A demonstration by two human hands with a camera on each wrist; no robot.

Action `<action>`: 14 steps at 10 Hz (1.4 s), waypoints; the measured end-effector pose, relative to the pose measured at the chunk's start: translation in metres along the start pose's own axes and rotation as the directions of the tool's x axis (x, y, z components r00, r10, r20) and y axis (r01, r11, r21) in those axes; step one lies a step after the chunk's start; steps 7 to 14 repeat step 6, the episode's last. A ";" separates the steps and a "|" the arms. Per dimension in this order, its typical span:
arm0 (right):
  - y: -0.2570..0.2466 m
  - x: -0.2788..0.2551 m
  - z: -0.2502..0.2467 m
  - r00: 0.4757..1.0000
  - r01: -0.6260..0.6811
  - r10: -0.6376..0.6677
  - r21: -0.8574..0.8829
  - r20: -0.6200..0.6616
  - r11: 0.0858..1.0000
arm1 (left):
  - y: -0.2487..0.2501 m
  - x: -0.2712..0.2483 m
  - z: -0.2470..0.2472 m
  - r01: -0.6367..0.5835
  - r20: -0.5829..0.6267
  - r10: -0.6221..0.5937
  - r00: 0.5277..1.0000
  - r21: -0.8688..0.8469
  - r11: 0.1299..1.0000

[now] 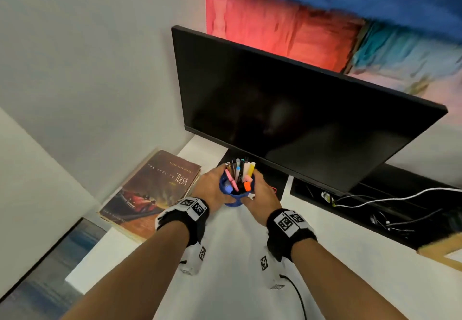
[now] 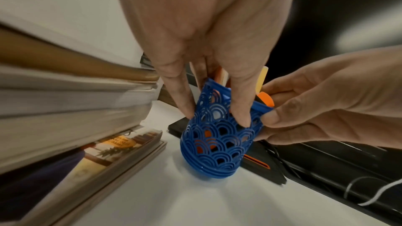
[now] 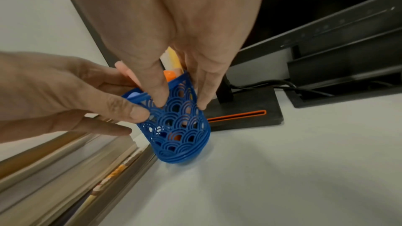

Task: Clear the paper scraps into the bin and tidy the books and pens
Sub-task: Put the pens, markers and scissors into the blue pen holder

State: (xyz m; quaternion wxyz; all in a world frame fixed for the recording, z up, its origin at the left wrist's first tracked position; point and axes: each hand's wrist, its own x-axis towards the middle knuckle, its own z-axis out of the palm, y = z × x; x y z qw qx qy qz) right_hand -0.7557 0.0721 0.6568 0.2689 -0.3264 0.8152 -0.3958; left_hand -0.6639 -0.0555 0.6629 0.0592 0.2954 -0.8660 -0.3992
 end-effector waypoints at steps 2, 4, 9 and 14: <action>0.012 0.019 0.009 0.996 -0.066 0.064 0.018 0.069 0.998 | -0.022 0.014 0.013 0.098 -0.049 -0.099 0.994 -0.029 0.995; 0.020 0.013 0.009 0.988 -0.086 0.082 0.023 0.130 0.996 | -0.023 -0.001 0.013 0.177 -0.064 -0.183 0.981 -0.095 0.980; 0.014 -0.004 0.011 0.993 -0.097 0.104 -0.123 0.054 0.988 | -0.022 -0.030 0.009 0.264 -0.118 -0.265 0.957 -0.018 0.964; 0.014 -0.004 0.011 0.993 -0.097 0.104 -0.123 0.054 0.988 | -0.022 -0.030 0.009 0.264 -0.118 -0.265 0.957 -0.018 0.964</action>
